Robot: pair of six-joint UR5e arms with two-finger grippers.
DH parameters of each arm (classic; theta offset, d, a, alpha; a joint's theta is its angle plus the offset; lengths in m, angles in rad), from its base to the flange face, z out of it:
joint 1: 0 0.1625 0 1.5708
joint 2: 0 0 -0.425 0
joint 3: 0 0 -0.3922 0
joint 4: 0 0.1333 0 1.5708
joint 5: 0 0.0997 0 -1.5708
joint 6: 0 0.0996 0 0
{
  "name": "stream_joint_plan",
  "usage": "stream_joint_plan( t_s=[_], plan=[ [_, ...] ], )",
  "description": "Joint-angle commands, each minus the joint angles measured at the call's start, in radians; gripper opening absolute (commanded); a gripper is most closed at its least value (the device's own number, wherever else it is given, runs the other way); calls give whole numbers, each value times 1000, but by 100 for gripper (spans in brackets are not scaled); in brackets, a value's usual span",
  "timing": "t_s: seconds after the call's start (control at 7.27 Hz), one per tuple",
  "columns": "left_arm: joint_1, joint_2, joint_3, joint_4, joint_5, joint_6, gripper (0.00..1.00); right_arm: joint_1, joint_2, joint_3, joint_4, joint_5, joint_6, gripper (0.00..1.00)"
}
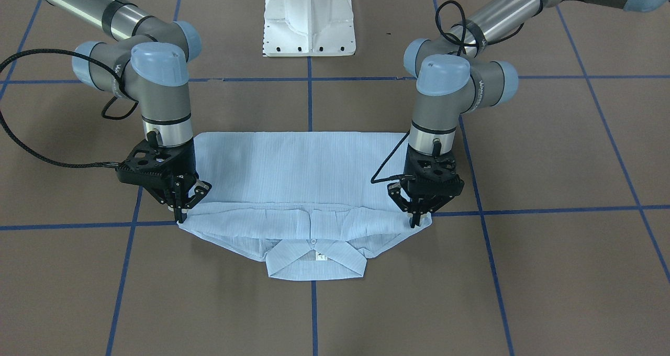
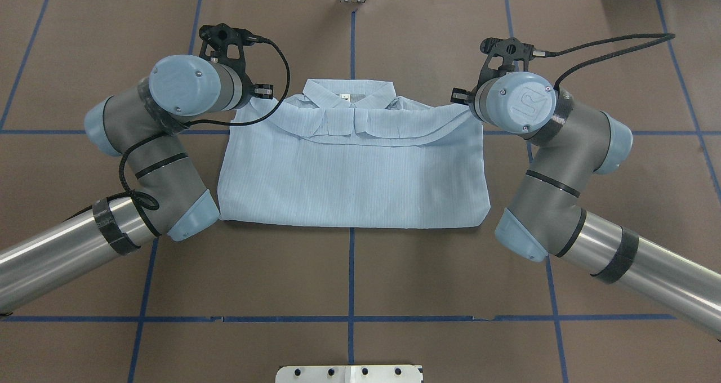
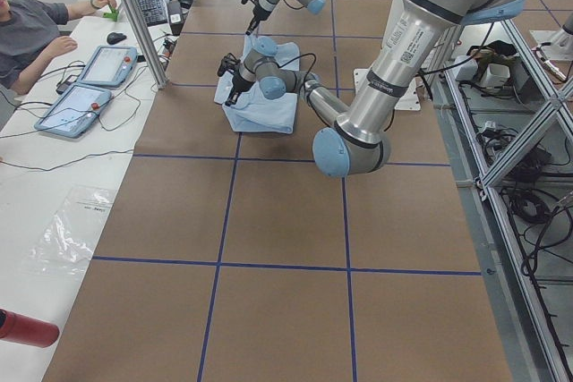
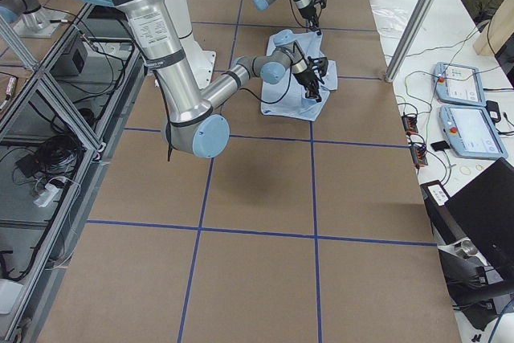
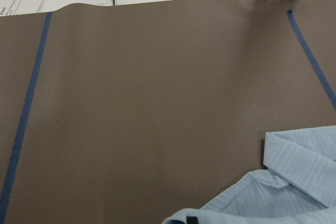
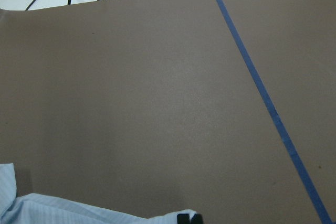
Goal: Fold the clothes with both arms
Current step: 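Release the hem and draw both grippers back from the folded shirt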
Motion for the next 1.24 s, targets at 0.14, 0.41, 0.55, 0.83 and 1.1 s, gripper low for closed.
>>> stream_joint_plan(
  t_s=[0.14,0.41,0.55,0.83,1.1],
  plan=[
    [-6,-10,76,-29,28,7,0,5,4,-33,4,-3,-17,0],
    [-6,5,97,-47,28,10,0,2,3,-40,4,-4,-14,44],
    [-4,16,97,-69,28,28,22,-10,1,-41,6,-6,-17,99],
    [0,69,81,-284,1,51,100,-13,7,-23,6,5,-13,100],
    [-1,105,-6,-294,-91,51,100,-7,-13,55,3,44,-20,100]
  ],
)
